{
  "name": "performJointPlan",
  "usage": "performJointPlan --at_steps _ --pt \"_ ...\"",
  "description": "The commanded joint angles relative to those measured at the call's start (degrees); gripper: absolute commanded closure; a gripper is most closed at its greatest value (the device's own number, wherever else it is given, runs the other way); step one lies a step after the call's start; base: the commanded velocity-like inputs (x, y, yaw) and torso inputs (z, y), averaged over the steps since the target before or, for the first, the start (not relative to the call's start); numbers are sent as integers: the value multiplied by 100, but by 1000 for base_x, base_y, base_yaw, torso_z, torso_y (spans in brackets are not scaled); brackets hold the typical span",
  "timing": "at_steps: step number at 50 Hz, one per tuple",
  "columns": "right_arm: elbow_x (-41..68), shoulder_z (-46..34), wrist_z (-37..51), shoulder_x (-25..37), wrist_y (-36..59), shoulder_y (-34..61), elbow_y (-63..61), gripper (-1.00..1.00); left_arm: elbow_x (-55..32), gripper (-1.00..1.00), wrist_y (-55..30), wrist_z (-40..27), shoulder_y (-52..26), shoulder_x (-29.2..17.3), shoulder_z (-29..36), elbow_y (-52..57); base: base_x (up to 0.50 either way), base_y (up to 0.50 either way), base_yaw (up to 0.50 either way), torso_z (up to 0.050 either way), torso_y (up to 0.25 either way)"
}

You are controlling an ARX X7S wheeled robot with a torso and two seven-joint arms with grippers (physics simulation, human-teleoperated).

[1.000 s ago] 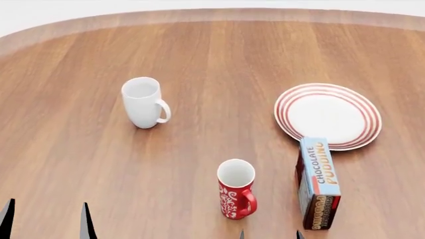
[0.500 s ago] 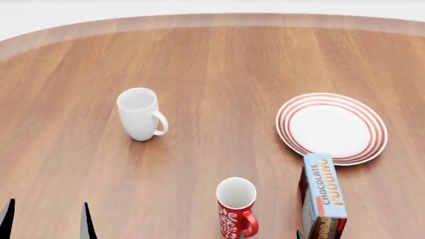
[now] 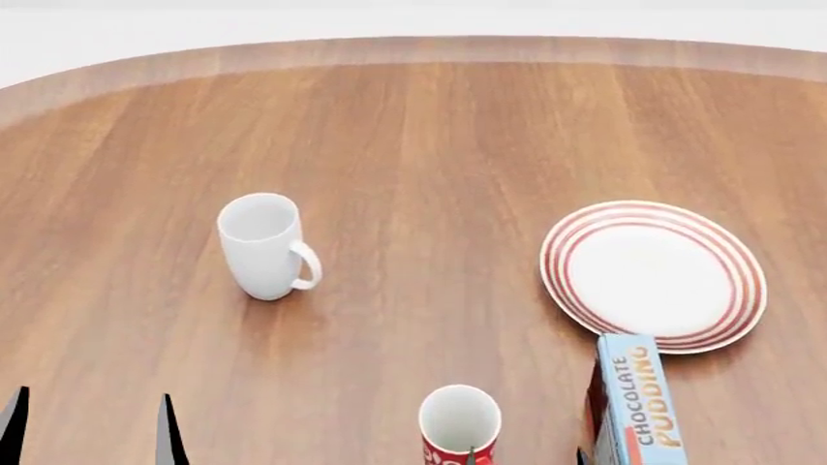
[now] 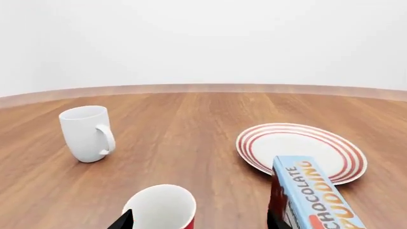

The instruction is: Pick up the red mug and put it on the plate

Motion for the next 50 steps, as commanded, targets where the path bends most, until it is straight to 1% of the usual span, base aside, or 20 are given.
performJointPlan --at_steps 1,50 --pt "21 -25 22 18 -20 3 7 -100 -3 -100 0 -28 -6 -17 27 0 148 0 0 0 0" --pt "85 -155 130 106 5 52 21 -100 -45 -100 25 -128 -33 -81 140 -13 148 0 0 0 0"
